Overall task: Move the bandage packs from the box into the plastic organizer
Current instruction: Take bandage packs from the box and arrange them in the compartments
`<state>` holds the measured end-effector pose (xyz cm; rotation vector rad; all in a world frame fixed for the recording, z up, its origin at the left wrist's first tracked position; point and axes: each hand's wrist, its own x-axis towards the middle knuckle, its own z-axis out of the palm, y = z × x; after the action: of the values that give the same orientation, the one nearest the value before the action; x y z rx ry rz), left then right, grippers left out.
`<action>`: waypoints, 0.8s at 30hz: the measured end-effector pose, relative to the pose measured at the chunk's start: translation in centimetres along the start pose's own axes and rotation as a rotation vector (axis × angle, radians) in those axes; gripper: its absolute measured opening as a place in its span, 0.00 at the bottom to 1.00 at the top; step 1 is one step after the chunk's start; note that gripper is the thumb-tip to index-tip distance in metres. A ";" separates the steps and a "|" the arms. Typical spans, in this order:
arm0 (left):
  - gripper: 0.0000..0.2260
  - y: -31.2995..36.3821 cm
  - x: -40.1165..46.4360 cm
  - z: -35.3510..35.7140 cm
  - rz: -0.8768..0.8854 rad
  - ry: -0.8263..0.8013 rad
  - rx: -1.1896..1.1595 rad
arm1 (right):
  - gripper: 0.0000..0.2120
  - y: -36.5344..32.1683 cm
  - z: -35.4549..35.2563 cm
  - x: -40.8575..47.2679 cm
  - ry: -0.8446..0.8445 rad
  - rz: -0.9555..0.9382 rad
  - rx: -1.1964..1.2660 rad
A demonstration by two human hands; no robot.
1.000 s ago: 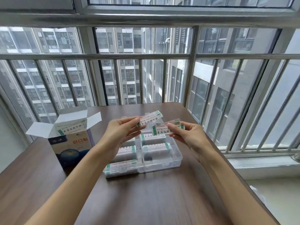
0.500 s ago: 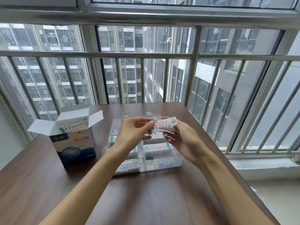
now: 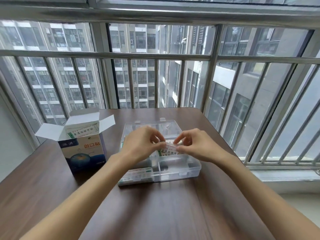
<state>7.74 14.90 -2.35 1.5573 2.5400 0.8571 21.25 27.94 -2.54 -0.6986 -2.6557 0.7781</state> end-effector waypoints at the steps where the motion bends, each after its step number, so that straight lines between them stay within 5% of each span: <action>1: 0.07 -0.1 0.1 -0.2 0.029 -0.045 0.049 | 0.06 -0.2 -0.2 0.1 -0.034 0.000 -0.032; 10: 0.08 -0.6 1.1 -1.0 0.188 -0.274 0.255 | 0.08 -2.2 -1.8 1.0 -0.158 -0.093 -0.521; 17: 0.13 0.0 0.9 -0.5 0.147 -0.239 0.349 | 0.12 -2.3 -0.9 2.2 -0.353 0.101 -0.435; 24: 0.14 -0.8 0.1 0.3 0.035 -0.211 0.267 | 0.16 -3.0 -1.2 2.8 -0.346 0.222 -0.330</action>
<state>7.15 14.87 -2.91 1.6624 2.5604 0.3418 18.24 27.71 0.50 -1.0403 -3.1012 0.5583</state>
